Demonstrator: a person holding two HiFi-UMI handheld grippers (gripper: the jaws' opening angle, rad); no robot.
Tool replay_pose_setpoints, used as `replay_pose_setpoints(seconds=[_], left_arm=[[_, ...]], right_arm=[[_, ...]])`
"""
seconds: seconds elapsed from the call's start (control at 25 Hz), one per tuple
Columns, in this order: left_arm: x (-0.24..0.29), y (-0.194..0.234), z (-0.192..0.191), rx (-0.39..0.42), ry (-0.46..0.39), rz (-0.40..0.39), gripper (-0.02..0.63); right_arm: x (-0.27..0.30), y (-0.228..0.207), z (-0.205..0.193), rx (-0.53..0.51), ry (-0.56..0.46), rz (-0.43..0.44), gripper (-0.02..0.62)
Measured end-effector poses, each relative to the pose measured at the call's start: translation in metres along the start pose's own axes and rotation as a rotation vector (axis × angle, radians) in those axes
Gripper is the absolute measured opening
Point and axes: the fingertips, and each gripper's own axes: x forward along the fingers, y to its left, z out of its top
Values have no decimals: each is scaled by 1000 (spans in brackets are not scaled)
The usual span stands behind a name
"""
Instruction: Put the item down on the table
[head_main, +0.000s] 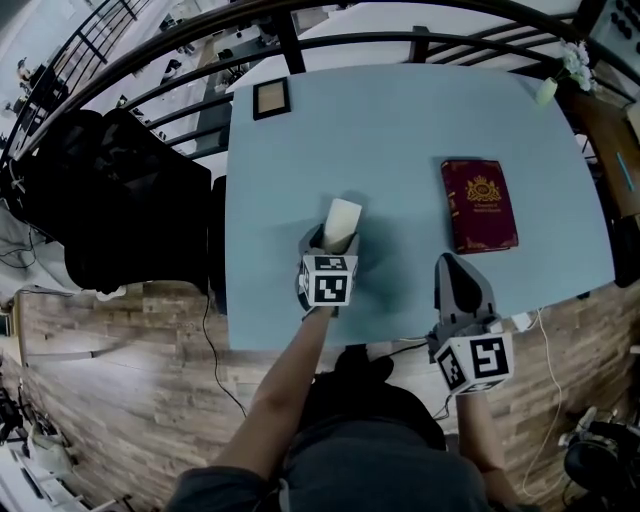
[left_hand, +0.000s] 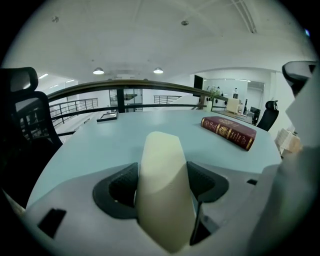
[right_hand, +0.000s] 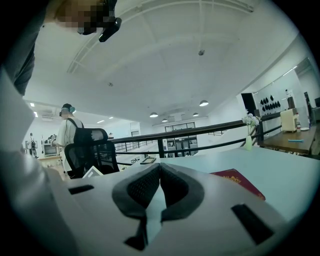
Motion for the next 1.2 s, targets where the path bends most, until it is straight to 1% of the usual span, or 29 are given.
replay_pose_setpoints(seconds=[0.2,0.36,0.44,0.96,1.08,1.2], left_arm=[[7,4,-7,0,35,6,308],[10,1,-11,40,67,17,308],[12,0,-13,48,85,23,308],[14,1,-15,16,127,5,310],[13,3,-12,11,120,9,311],[6,2,-1,15,76,10,311]], right_arm=[[3,4,2,-4,-3,-4,2],[3,4,2,-5,-7,-12,2],[2,4,1,-5,-8,-13,2],[-7,1,4,-2,-22,-21,2],[-9,0,4,-8,-20,-21,2],[-10,-2,4,-7,-22,-16,2]])
